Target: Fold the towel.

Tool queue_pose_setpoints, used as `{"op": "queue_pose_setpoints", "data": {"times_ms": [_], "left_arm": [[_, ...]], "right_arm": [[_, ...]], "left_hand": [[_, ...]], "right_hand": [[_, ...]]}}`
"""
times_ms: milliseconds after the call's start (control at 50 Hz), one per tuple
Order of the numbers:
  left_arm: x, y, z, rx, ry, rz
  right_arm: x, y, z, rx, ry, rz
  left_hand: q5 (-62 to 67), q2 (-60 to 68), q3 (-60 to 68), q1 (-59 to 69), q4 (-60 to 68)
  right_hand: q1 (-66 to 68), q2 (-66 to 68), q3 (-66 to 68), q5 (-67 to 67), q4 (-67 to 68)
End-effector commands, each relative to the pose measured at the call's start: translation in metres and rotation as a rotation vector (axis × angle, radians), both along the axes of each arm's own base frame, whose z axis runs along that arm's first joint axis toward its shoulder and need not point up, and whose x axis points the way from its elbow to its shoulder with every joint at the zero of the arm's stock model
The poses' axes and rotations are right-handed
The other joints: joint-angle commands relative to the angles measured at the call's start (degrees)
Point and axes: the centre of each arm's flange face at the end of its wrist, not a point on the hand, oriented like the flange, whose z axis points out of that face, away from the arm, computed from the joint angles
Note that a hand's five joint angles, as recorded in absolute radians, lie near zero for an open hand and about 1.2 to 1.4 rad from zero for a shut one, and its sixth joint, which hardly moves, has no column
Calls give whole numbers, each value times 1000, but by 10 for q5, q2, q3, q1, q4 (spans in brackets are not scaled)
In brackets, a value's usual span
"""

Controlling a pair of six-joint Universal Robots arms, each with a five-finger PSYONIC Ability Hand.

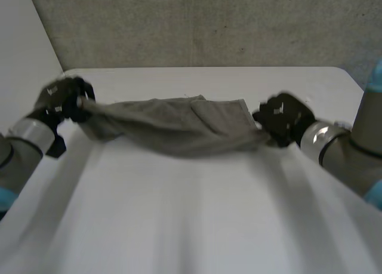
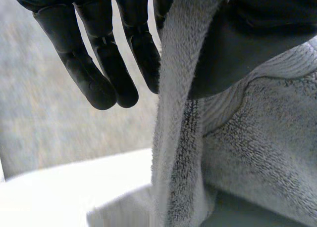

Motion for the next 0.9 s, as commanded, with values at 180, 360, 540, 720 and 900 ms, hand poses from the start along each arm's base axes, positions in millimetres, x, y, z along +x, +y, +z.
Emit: {"op": "queue_pose_setpoints", "data": {"times_ms": [180, 360, 540, 720, 900], "left_arm": [[18, 66, -27, 70, -173, -78], [18, 81, -25, 62, -172, -73], [26, 77, -31, 87, -165, -43], [31, 73, -34, 100, -160, -24], [33, 72, -36, 105, -158, -20]], "right_arm": [[-36, 35, -63, 135, 69, -63], [-54, 24, -43, 127, 7, -157], [-73, 11, -28, 267, -136, -274], [-83, 2, -34, 300, -152, -304], [-80, -1, -55, 378, -152, -310]], "left_hand": [[-147, -63, -81, -18, -64], [-147, -63, -81, -18, -64], [-147, -63, -81, -18, -64], [-147, -63, -81, -18, -64], [-147, -63, -81, -18, -64]], "right_hand": [[-470, -463, -477, -477, -475], [-563, -556, -570, -569, -568], [-554, -547, -561, -561, -559], [-532, -525, -539, -539, -537], [-473, -466, -481, -480, -479]]}}
